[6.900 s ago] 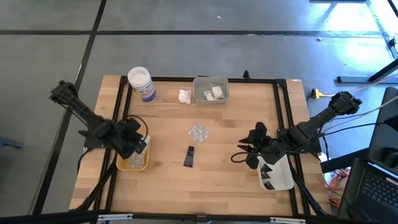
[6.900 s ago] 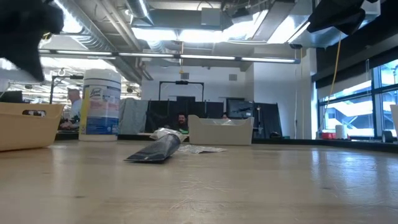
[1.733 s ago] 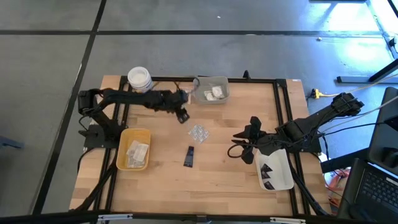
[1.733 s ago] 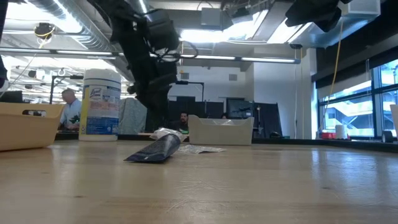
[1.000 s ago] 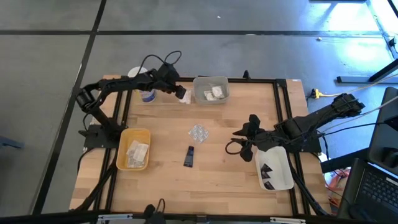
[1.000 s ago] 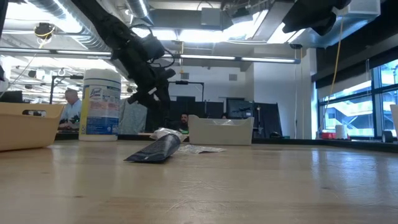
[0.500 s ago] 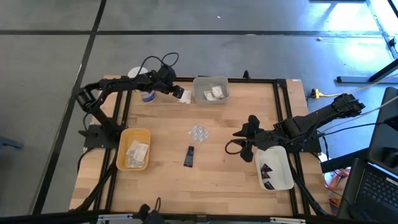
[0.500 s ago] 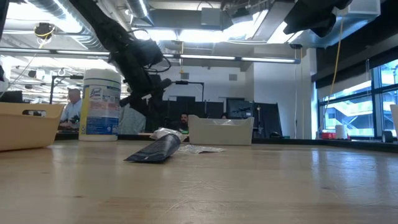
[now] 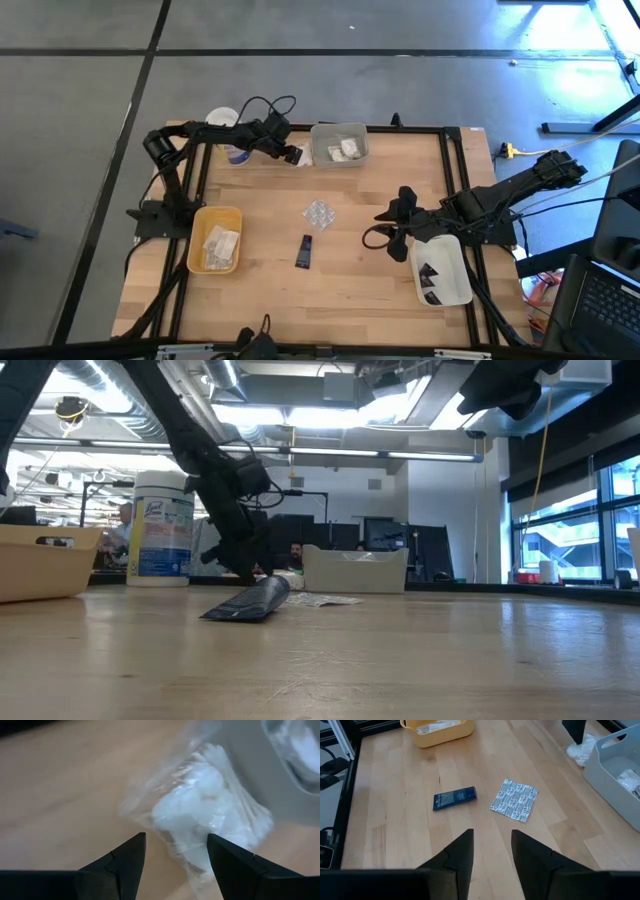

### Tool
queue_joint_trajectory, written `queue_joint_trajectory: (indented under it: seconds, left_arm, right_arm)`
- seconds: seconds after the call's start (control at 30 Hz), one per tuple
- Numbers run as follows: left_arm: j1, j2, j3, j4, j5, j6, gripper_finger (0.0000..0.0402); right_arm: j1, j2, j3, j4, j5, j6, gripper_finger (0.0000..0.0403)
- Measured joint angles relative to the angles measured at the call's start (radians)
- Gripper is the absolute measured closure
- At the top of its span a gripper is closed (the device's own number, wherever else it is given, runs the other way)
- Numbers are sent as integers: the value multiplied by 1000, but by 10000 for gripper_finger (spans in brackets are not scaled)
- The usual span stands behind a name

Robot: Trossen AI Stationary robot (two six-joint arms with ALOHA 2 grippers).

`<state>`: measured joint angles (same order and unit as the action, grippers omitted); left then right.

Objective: Pick & Place Travel size toiletries
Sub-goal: Put the white cotton pack into the gray bin

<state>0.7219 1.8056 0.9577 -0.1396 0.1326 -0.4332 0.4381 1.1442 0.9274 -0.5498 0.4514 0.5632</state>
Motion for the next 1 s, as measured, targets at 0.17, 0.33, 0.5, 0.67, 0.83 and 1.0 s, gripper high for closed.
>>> queue_joint_trajectory:
  seconds: [0.17,0.33,0.5,0.67,0.83,1.0]
  left_arm:
    - [0,-6,0,15,71,0,191]
    - [0,-7,0,39,72,-4,191]
    - [0,-7,0,38,73,-6,196]
    - [0,-7,0,33,72,6,224]
    - [0,-7,0,32,73,9,266]
    - [0,-7,0,31,75,9,303]
  right_arm:
    - [0,0,0,0,0,0,277]
    - [0,0,0,0,0,-2,284]
    - [0,0,0,-1,0,-2,287]
    - [0,0,0,-1,0,-2,288]
    - [0,0,0,-1,0,-2,280]
    - [0,0,0,-1,0,-2,272]
